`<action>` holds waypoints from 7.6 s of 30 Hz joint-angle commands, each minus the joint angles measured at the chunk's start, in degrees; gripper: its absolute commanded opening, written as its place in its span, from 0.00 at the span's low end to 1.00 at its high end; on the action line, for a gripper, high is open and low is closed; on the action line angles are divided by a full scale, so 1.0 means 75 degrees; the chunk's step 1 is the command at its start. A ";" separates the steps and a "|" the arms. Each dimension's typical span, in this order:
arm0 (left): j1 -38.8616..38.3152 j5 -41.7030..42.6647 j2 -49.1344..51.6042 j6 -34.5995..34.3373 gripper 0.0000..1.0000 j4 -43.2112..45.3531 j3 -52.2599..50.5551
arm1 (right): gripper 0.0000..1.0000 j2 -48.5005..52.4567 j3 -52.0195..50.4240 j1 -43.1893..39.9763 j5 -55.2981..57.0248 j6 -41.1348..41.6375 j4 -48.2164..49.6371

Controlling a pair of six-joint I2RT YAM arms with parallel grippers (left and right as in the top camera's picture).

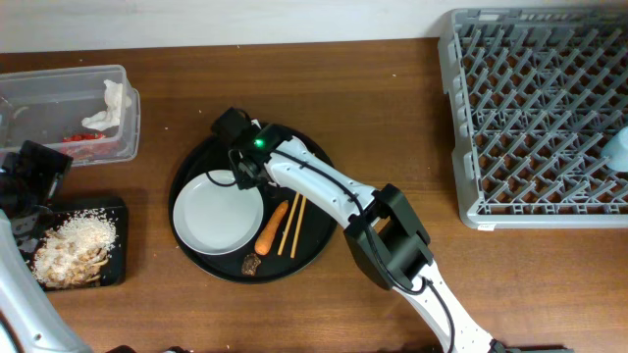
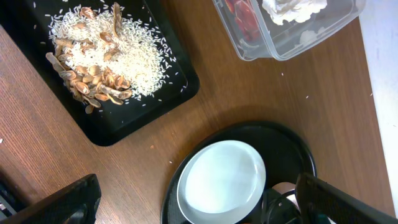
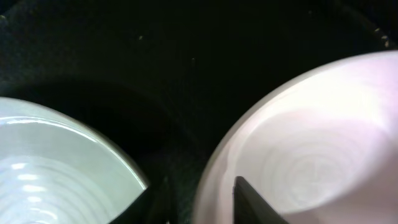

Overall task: Sort waste into correct bins and load items into the dishwasher rack
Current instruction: 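Reach the right gripper to the pink bowl and grasp it, then carry the pink bowl right and set it in the rack's back corner, then reach the right gripper to the chopsticks and grasp one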

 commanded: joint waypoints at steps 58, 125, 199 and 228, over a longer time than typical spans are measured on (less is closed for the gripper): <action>0.0020 0.0003 -0.0108 -0.0076 0.99 -0.0009 -0.0023 | 0.04 0.1192 0.4339 -1.0518 -0.7685 -0.0434 -0.0399; 0.0020 0.0003 -0.0108 -0.0076 0.99 -0.0009 -0.0023 | 0.04 0.1183 0.3573 -1.0486 -0.7968 -0.0003 -0.0326; 0.0020 0.0003 -0.0108 -0.0076 0.99 -0.0009 -0.0023 | 0.98 -0.2760 0.0924 -0.2107 -0.0332 0.2719 -0.5444; 0.0020 0.0003 -0.0108 -0.0076 0.99 -0.0009 -0.0023 | 0.47 -0.2672 -0.4220 -0.1003 -0.0734 0.3433 -0.0067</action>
